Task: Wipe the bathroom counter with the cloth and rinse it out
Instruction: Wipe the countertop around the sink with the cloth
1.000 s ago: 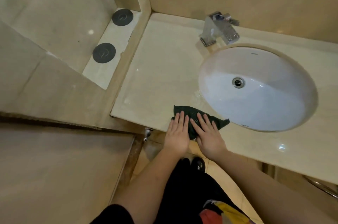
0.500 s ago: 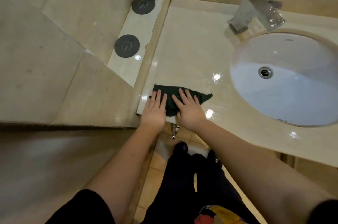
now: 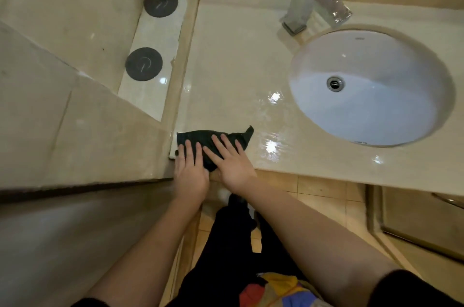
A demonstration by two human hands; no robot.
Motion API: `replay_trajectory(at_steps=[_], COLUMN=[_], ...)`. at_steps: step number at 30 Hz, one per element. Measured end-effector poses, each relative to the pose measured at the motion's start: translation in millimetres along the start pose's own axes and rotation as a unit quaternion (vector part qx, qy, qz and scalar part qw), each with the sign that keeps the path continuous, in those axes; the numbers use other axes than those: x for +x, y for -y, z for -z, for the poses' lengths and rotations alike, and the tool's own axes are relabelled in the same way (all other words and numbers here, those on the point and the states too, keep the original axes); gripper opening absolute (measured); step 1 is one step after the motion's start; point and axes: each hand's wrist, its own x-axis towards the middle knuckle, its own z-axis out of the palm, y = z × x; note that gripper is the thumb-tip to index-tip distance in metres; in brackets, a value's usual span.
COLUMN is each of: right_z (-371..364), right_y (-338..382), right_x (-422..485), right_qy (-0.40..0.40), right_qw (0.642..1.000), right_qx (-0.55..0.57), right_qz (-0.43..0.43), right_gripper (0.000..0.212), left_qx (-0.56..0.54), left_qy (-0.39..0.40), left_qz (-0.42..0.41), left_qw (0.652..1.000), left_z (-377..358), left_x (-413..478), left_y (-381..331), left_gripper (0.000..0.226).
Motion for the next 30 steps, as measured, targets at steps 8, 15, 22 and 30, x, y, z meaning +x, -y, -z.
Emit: replay_trajectory(at_steps=[8,15,22,30], right_z=[-9,-11,-8,-2], right_y=[-76,-164,-255,-335], right_x=[-81,-171,-256,-312], right_qy=[-0.060,-0.086,-0.078,-0.096], right_qw=[0.995,0.979,0.958,0.935], right_qx=[0.030,0.053,0.078,0.114], right_qz=[-0.078,-0.180,-0.266,-0.323], right_gripper=[0.066,0.068,0.067,0.063], left_qx=[-0.005,0.029,0.062,0.085], left_qy=[0.011,0.045,0.085,0.083], left_qz=[-0.130,-0.249,-0.331,-0.382], left_qw=[0.991,0.967,0.938,0.917], left_z=[-11,-17,-27,-33], left_x=[-16,-30,-37,-36], left_y=[-92,-207,-327,-433], left_gripper=[0.067,0.069,0.066,0.065])
